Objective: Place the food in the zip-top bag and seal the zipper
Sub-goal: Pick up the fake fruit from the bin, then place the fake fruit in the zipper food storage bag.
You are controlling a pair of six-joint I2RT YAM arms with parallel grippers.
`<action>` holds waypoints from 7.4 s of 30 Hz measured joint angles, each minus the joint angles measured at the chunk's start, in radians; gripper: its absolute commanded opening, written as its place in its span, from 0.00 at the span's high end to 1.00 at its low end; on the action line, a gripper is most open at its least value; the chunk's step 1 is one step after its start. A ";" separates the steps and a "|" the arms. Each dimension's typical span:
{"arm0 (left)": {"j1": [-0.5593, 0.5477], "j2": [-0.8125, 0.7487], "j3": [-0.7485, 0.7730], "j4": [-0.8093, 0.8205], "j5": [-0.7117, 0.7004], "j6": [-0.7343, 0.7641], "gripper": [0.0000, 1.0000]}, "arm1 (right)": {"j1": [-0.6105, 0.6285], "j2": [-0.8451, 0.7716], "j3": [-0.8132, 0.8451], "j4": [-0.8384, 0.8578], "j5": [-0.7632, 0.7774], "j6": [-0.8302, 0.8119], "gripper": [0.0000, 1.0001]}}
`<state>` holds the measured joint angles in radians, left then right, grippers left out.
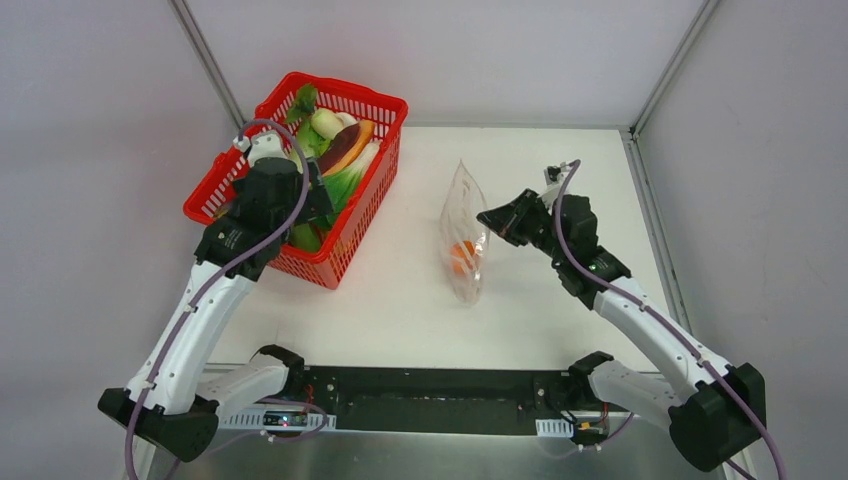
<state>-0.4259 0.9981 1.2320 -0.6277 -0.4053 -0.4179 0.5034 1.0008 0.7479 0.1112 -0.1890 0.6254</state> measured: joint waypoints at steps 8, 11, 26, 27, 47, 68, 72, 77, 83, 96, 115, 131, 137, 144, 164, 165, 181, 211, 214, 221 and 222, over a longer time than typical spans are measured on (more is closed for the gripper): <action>0.154 0.172 0.259 -0.316 -0.084 0.111 0.01 | 0.000 0.036 0.002 -0.005 -0.027 -0.014 0.96; 0.206 0.250 0.360 -0.403 -0.047 0.203 0.01 | 0.000 0.037 0.009 -0.005 -0.034 -0.018 0.96; 0.374 0.576 0.660 -0.632 0.278 0.645 0.01 | 0.000 0.036 0.021 -0.006 -0.059 -0.035 0.96; 0.386 0.592 0.664 -0.644 0.291 0.659 0.01 | 0.000 0.036 0.021 -0.006 -0.059 -0.035 0.96; 0.434 0.750 0.639 -0.748 0.288 0.748 0.02 | 0.000 0.023 0.021 -0.010 -0.064 -0.035 0.95; 0.435 0.832 0.602 -0.755 0.266 0.695 0.01 | 0.000 0.039 0.021 -0.011 -0.072 -0.030 0.94; 0.435 0.828 0.601 -0.779 0.265 0.693 0.02 | 0.000 0.043 0.021 -0.011 -0.078 -0.027 0.93; 0.435 0.817 0.601 -0.809 0.271 0.695 0.01 | 0.000 0.043 0.021 -0.011 -0.081 -0.027 0.92; 0.435 0.750 0.566 -0.819 0.267 0.702 0.02 | 0.000 0.043 0.021 -0.011 -0.082 -0.027 0.92; 0.440 0.791 0.507 -0.774 0.230 0.698 0.23 | 0.000 0.043 0.021 -0.011 -0.082 -0.027 0.92; 0.441 0.596 0.535 -0.701 0.228 0.657 0.69 | 0.000 0.043 0.021 -0.011 -0.081 -0.027 0.92; 0.340 0.328 0.408 -0.375 0.669 0.461 0.71 | -0.001 0.044 0.021 -0.011 -0.081 -0.016 0.92; 0.156 0.233 0.362 -0.153 0.831 0.372 0.70 | -0.001 0.060 0.021 -0.011 -0.085 -0.007 0.92; 0.066 0.223 0.313 0.050 0.954 0.277 0.68 | -0.001 0.069 0.021 -0.011 -0.091 0.003 0.93; -0.251 0.483 0.324 0.242 0.959 0.230 0.69 | 0.021 0.097 0.054 -0.006 -0.123 0.007 0.93; -0.262 0.504 0.338 0.224 0.941 0.239 0.69 | 0.024 0.096 0.056 -0.009 -0.120 0.004 0.93; -0.302 0.579 0.463 -0.093 0.691 0.415 0.65 | 0.032 0.008 0.061 -0.046 -0.023 -0.018 0.93; -0.360 0.651 0.513 -0.066 0.567 0.381 0.01 | 0.018 -0.019 0.019 0.011 -0.005 0.048 0.92; -0.360 0.634 0.503 -0.044 0.555 0.373 0.01 | 0.003 -0.023 0.006 0.013 -0.006 0.060 0.92; -0.360 0.594 0.459 -0.009 0.522 0.364 0.01 | -0.022 -0.033 -0.008 0.020 -0.011 0.083 0.91; -0.360 0.585 0.452 -0.008 0.517 0.363 0.01 | -0.024 -0.034 -0.008 0.021 -0.013 0.087 0.91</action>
<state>-0.7860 1.5833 1.6836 -0.6353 0.1120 -0.0547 0.4789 0.9672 0.7395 0.1322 -0.2020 0.7120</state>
